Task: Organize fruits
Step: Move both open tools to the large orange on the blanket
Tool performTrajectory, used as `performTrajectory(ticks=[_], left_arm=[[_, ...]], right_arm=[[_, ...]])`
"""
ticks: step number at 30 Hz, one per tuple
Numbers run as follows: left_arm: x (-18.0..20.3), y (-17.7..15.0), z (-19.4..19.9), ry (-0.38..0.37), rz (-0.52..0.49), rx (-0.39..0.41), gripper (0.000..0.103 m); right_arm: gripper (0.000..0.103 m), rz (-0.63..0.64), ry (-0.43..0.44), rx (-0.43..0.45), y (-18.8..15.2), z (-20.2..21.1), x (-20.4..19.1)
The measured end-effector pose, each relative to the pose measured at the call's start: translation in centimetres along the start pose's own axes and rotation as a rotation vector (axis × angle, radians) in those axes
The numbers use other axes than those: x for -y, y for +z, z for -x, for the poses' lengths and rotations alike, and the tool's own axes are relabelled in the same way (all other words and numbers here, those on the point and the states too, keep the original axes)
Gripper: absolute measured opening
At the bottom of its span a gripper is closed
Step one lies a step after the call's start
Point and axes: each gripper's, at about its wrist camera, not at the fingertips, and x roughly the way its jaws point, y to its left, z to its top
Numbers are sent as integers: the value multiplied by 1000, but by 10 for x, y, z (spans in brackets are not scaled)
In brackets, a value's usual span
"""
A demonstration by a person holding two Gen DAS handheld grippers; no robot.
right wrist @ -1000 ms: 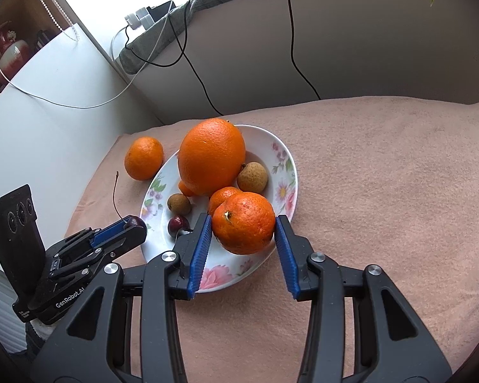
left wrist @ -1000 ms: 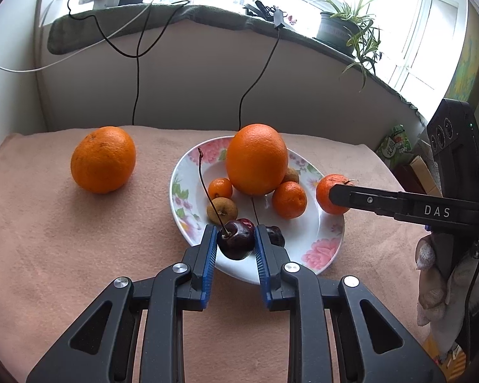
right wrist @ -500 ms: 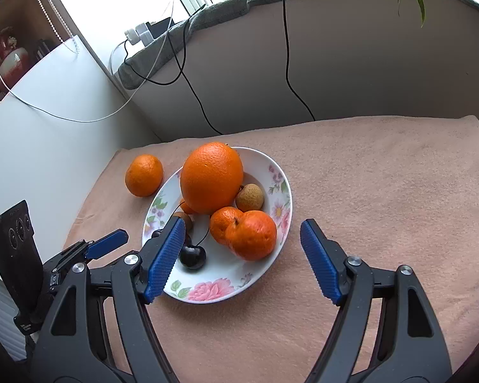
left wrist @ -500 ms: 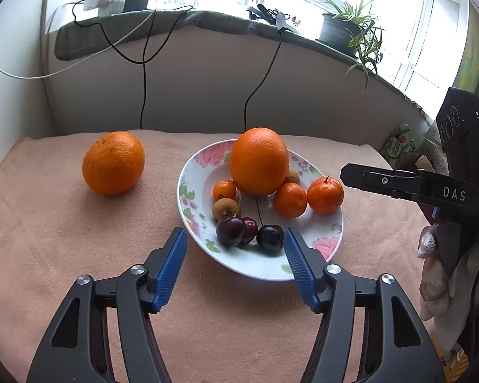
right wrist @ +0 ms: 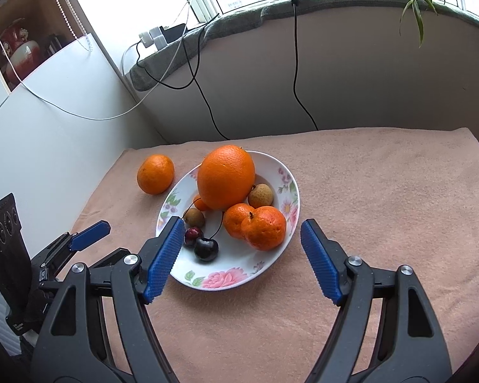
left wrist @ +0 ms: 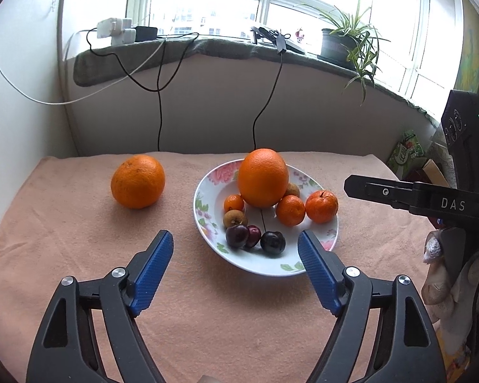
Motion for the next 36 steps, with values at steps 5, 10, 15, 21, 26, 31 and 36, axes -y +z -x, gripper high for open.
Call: performTrajectory(ticks=[5,10,15,21,26,31,36], left_arm=[[0,-1,14,10,-2,22,80],[-5,-4,30,21,5,48,81],[-19,-3,39,22,30,66,80],[-49,-4,33,24,86,42,80],[-74,-4,23,9,146,34,80],[-93,3,5,7,172,18,80],[-104,12,-12,10,169,12,80]], right_arm=[[78,33,-29,14,-3,9,-12],[78,41,-52,52,-4,20,-22],[78,27,-27,43,0,22,-30],[78,77,10,27,13,11,-51],[78,92,53,-14,31,-12,-65],[78,101,95,-52,49,-40,-78],[78,95,139,-102,64,-74,-89]])
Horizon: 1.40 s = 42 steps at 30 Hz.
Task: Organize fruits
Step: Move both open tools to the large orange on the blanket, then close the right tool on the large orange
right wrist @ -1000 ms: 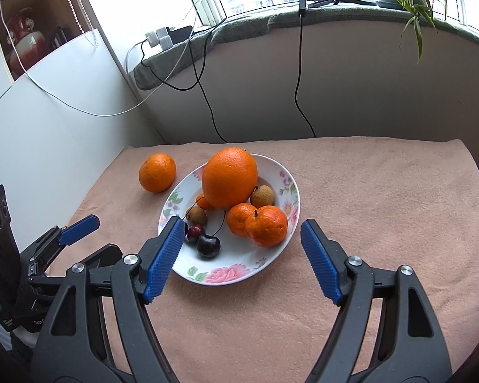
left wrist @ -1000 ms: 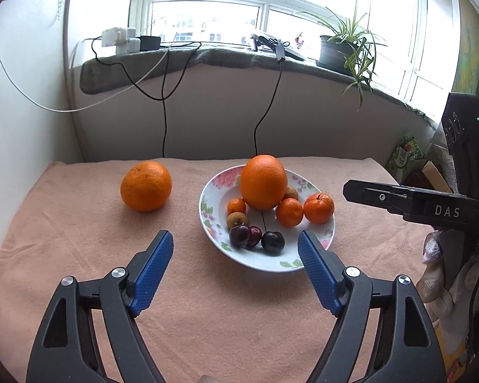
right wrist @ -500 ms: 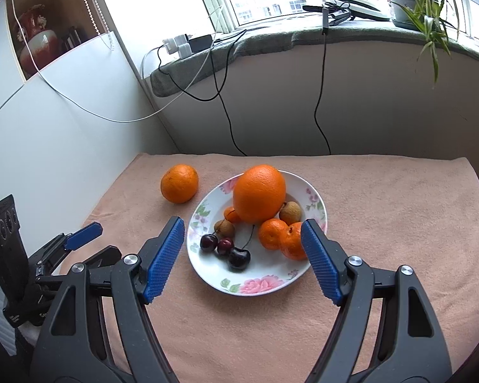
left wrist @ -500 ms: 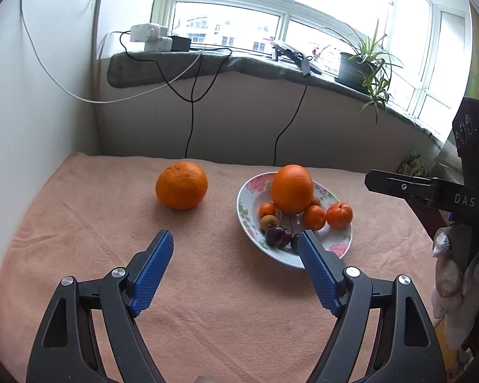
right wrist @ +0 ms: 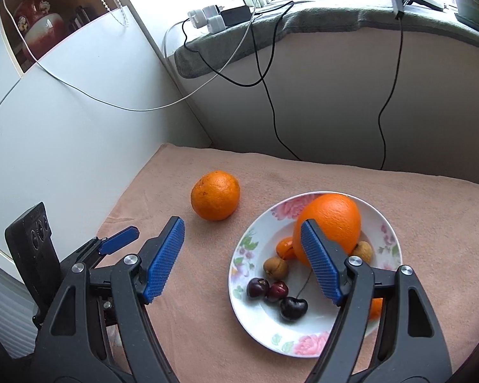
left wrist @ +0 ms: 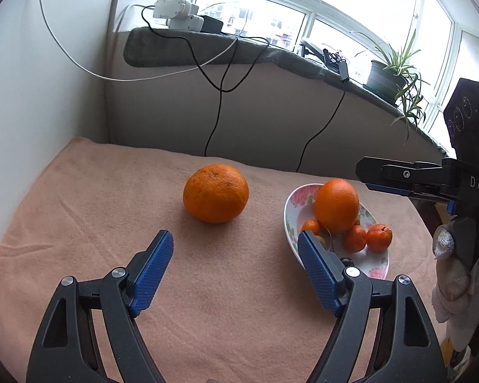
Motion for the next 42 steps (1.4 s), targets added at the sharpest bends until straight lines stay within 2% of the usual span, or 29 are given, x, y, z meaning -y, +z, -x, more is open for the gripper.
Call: performTrajectory(ticks=[10,17,21,36,40,42], left_arm=[[-23,19,-38,-36,43,-22,80],[-43,24,-64,-92,102,-64,80],[-45,23,-73,-113,102,-87,80],[-46,25,-99,-156,129,-139,78],[-46,26,-100,-151,126,-140,74],[-47,26,-100,-152,127,-139,74]], right_arm=[[78,0,49,-105,32,-73,-14],[78,-49,83,-185,44,-120,-15],[78,-51,76,-219,47,-140,-17],[78,-77,107,-288,44,-172,-17],[69,-75,89,-291,42,-174,-15],[68,-74,96,-287,40,-172,-14]])
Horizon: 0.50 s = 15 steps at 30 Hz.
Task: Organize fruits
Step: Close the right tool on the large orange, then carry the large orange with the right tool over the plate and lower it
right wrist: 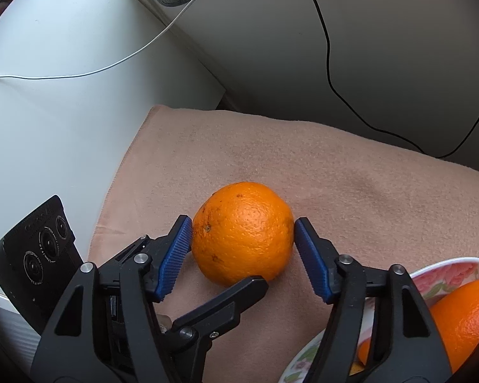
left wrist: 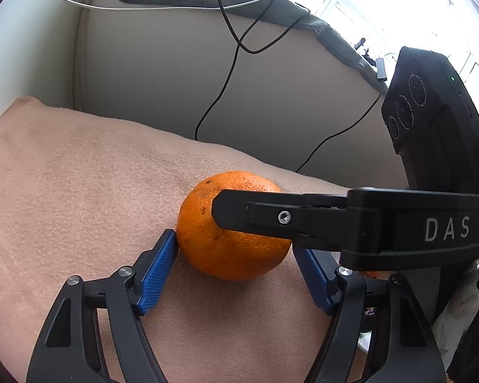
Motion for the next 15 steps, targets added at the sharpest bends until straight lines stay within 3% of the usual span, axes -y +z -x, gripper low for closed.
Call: performTrajectory(ticks=[15], left_arm=[[25,-5,26,3,-47,48,73]], right_arm=[[67,11,26,56,-30,42,-2]])
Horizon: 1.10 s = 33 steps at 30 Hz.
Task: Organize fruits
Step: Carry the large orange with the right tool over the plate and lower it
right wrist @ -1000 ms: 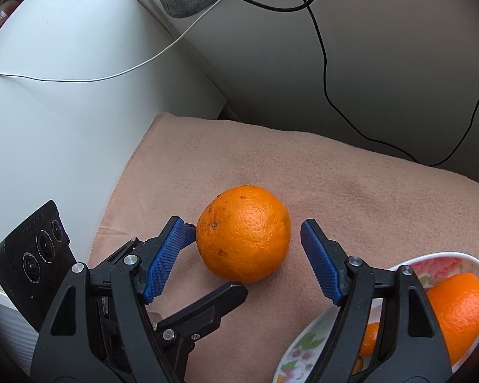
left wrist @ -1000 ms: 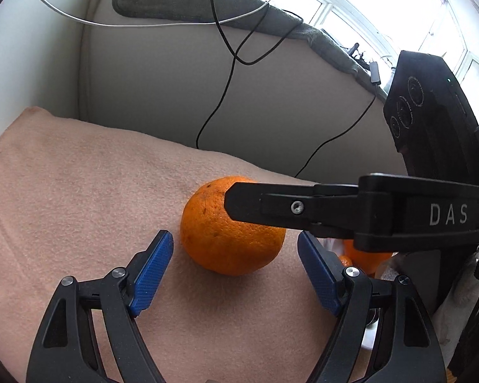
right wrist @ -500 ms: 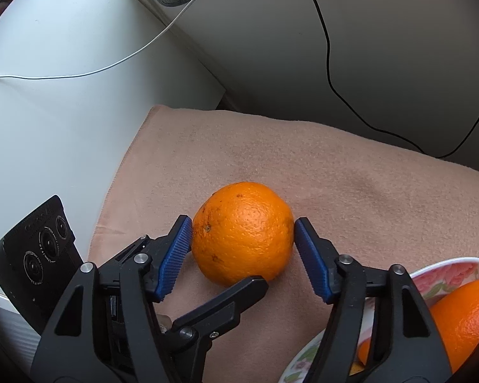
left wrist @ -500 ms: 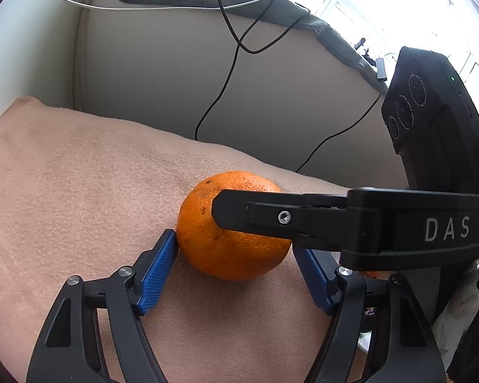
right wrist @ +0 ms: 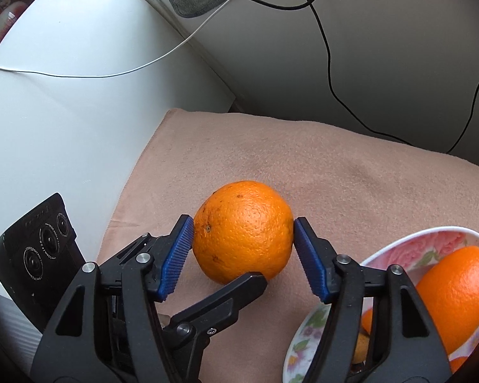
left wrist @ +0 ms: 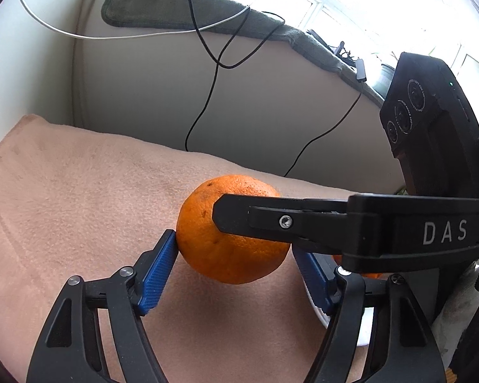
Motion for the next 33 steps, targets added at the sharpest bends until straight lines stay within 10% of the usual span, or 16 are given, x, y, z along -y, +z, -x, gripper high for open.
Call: performTrajectory(ticks=[33], left_arm=[[151,-51,18,-142,-197,-15,73]], right_arm=[[67,-111,-47,147,-115,152,57]])
